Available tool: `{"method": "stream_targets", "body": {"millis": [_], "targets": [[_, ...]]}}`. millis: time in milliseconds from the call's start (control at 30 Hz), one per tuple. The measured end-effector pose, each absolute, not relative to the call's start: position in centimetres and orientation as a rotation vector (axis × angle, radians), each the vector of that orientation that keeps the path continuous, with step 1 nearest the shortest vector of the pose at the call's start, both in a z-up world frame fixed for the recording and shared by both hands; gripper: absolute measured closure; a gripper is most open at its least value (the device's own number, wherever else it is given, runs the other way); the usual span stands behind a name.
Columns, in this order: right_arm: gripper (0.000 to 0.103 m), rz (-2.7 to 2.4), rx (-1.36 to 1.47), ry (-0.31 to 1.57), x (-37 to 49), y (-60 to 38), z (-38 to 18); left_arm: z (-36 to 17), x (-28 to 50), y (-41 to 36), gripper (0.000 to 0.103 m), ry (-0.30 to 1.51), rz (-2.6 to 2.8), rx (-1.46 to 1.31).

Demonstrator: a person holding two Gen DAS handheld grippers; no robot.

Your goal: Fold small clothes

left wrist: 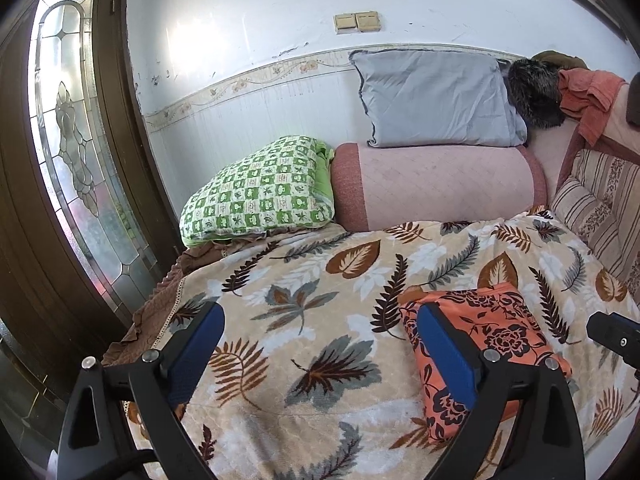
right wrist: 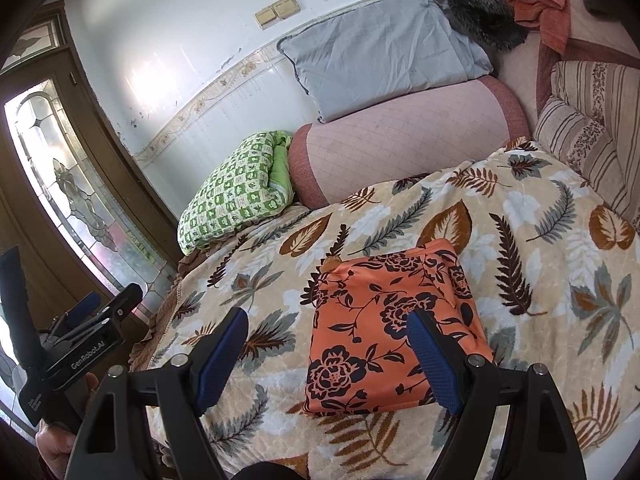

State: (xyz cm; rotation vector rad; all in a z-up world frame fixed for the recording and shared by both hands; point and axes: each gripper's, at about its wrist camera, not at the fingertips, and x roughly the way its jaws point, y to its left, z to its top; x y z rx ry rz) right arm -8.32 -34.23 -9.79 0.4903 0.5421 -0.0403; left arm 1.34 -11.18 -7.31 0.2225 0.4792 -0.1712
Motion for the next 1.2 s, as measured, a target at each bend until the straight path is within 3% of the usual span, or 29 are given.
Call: {"method": "stream_targets", "body": {"millis": [1200], "targets": [[0.018,-0.042,0.520,0.566,-7.7,-35.4,-11.3,-8.9,3.1,-11.6,0.006,0.546,-0.176,0.225]]}}
